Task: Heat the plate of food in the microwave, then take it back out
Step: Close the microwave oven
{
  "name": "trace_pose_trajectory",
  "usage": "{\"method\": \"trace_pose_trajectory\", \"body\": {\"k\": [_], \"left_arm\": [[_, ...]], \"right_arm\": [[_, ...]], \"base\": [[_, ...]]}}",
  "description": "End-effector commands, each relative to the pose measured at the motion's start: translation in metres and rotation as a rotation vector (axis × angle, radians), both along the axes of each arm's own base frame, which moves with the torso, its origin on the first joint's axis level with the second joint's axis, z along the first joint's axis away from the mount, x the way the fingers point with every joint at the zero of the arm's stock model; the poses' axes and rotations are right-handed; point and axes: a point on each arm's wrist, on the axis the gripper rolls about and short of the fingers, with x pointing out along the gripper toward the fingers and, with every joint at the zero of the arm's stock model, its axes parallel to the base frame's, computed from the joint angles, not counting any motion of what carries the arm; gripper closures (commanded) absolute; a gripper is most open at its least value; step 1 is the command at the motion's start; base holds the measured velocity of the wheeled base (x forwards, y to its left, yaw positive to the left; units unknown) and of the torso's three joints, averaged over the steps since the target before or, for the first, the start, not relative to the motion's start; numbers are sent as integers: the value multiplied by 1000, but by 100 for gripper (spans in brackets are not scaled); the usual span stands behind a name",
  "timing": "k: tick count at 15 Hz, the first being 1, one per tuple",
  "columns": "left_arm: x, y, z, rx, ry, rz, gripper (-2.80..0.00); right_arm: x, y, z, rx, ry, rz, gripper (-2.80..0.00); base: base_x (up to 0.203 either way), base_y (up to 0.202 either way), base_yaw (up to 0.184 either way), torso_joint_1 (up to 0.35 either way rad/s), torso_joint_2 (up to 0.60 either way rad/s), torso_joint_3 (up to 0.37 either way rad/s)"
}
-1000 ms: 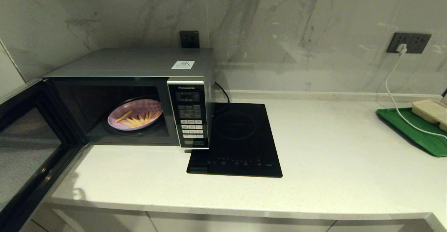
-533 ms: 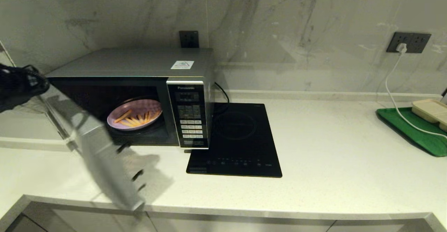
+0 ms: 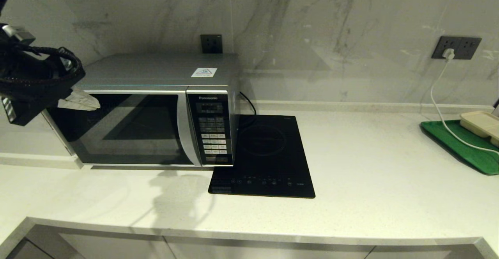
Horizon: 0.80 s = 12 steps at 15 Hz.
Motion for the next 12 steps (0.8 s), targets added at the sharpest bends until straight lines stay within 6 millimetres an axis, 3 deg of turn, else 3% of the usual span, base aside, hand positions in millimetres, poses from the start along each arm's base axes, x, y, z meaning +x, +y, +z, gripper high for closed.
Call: {"method": "trace_pose_trajectory", "body": {"k": [1, 4, 8, 10, 12], "left_arm": [[0, -6, -7, 2, 36, -20, 0], [-2, -22, -17, 17, 82, -94, 0], [-6, -68, -69, 207, 209, -216, 0], [-1, -88, -98, 324, 131, -239, 0], [10, -109, -124, 395, -63, -271, 0]], "right_arm": [[0, 0, 0, 1, 1, 0, 0], [0, 0, 0, 1, 1, 0, 0], [0, 0, 0, 1, 1, 1, 0], [0, 0, 0, 1, 1, 0, 0], [0, 0, 0, 1, 1, 0, 0]], "base": [[0, 0, 0, 0, 0, 0], [0, 0, 0, 0, 0, 0], [0, 0, 0, 0, 0, 0], [0, 0, 0, 0, 0, 0], [0, 0, 0, 0, 0, 0]]}}
